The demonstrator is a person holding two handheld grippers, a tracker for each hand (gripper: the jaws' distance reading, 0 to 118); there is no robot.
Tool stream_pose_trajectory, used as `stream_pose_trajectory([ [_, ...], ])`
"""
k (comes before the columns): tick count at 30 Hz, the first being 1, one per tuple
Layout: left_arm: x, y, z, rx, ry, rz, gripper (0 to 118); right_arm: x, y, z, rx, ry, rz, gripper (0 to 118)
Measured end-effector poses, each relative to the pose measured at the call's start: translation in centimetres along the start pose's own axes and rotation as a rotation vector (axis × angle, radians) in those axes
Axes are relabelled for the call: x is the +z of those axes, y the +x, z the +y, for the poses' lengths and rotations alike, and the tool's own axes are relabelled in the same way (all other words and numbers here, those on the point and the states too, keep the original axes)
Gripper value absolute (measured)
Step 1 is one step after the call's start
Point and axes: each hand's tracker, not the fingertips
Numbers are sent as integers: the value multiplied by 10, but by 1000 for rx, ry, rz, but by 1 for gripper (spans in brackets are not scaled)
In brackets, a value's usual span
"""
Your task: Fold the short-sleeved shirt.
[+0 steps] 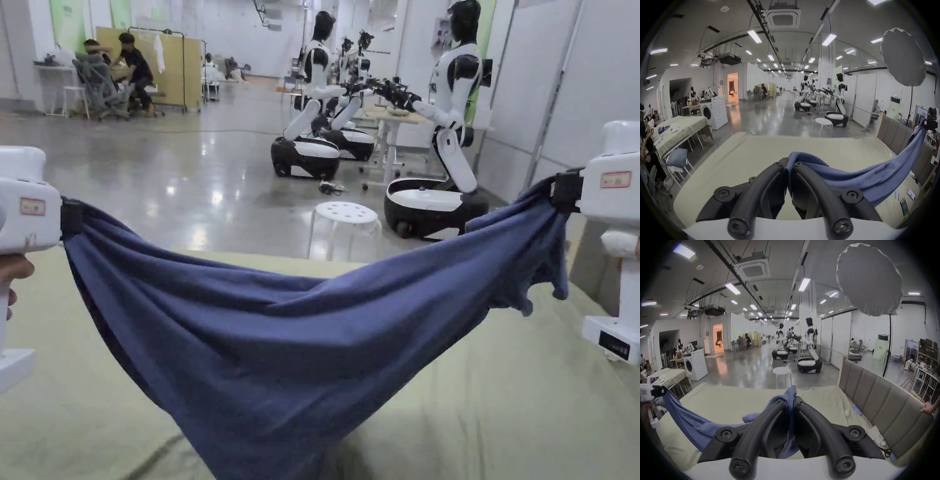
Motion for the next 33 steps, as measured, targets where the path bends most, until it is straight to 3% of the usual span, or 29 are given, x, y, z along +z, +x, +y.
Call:
stream_pose_trajectory([
  [6, -27, 11, 64, -12, 78, 18, 5, -29, 6, 52, -35, 73, -34, 7],
  [9, -54, 12, 76, -13, 86, 31, 5, -49, 2, 57, -12, 71, -67, 7],
  [16, -113, 26, 20, -60, 37, 77, 5, -98, -6, -13, 17, 35, -147, 7],
  [19, -103, 34, 0, -19, 57, 53, 5, -93, 2, -30, -42, 36, -116, 7],
  [22, -85, 31, -10, 37, -16, -30, 5, -76, 11, -41, -8, -39, -120, 7],
  [27, -25, 25, -41, 0, -47, -62, 5, -19, 31, -72, -39, -74, -83, 7],
  [33, 59, -4, -133, 23, -198, -143, 5, 54, 50, -163, -46, -240, 14, 7],
])
